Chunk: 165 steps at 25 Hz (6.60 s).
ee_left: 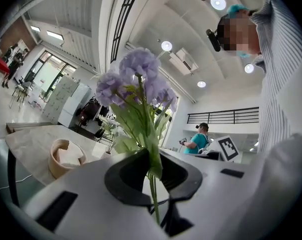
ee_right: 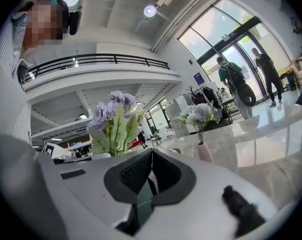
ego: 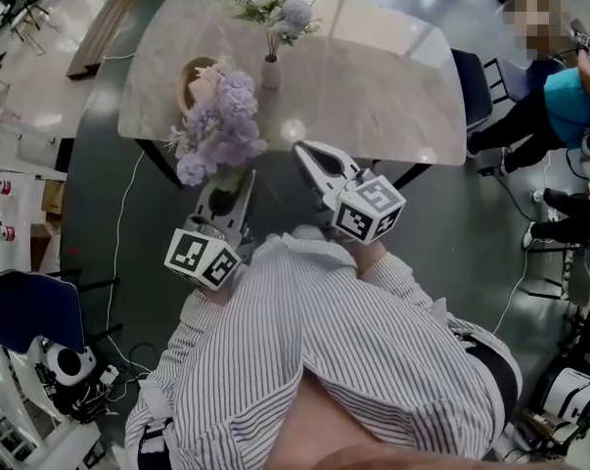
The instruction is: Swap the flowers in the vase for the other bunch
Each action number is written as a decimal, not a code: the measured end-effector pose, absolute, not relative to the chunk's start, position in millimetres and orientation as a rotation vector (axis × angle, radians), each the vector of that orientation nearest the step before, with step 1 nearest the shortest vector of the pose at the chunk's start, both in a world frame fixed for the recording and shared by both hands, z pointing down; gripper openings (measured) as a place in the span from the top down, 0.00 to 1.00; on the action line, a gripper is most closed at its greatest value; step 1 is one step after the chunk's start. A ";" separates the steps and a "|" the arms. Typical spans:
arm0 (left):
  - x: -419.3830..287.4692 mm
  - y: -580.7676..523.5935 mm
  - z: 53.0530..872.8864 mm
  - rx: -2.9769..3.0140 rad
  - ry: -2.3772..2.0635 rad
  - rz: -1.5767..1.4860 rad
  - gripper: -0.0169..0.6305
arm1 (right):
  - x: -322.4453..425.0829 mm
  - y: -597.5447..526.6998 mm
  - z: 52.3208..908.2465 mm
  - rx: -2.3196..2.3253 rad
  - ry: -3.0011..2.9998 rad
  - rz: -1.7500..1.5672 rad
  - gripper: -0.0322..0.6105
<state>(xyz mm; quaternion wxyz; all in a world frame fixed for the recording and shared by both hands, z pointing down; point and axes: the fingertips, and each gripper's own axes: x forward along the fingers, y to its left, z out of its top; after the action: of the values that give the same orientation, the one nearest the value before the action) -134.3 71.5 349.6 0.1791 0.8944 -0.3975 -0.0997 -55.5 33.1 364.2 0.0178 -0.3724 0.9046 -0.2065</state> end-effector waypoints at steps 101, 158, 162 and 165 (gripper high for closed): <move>-144.7 -170.2 392.0 2.304 -1.314 -0.264 0.90 | -36.4 -261.9 464.8 -1.225 2.871 -0.908 0.75; -145.4 -172.4 414.6 2.247 -1.333 -0.242 0.90 | -59.3 -297.3 462.2 -1.193 2.946 -0.680 0.89; -146.5 -173.6 407.2 2.269 -1.340 -0.234 0.90 | -57.7 -297.9 444.0 -1.180 2.923 -0.655 0.89; -145.4 -174.8 402.1 2.288 -1.346 -0.235 0.90 | -55.7 -298.7 431.4 -1.164 2.915 -0.628 0.89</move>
<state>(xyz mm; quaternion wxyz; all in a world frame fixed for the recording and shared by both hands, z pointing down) -145.4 -174.8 402.1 0.2362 0.8343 -0.4908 -0.0857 -55.7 -298.7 431.4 -0.0297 -0.3633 0.9103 -0.1962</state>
